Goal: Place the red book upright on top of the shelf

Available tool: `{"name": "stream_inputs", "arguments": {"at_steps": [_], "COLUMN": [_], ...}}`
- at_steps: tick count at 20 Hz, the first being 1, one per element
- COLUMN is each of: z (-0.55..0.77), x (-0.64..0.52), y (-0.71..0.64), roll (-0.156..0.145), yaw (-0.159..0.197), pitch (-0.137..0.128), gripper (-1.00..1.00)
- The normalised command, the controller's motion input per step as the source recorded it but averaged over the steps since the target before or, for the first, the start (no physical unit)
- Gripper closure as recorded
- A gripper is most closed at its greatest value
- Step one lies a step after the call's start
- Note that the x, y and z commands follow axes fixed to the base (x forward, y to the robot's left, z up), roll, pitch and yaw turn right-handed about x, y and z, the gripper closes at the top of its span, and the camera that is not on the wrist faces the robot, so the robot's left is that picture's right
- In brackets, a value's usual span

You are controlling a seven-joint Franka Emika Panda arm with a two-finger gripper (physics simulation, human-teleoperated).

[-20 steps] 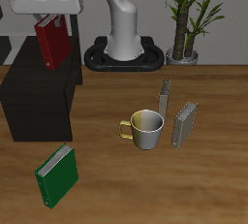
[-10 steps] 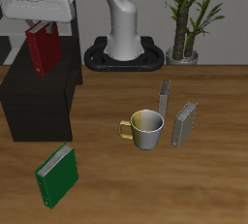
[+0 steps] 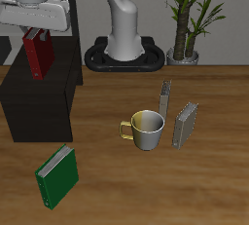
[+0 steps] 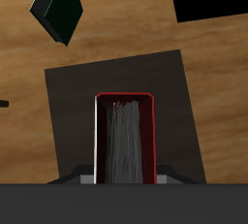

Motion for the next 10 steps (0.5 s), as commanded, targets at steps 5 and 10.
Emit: {"name": "stream_inputs", "arguments": {"at_steps": [5,10], "z": [0.00,0.13], "x": [0.02,-0.11], "y": [0.03,0.23], "roll": [-0.026,0.020], "yaw": [0.028,0.015], "pitch": [-0.010,-0.024], "gripper": [-1.00,-1.00]}}
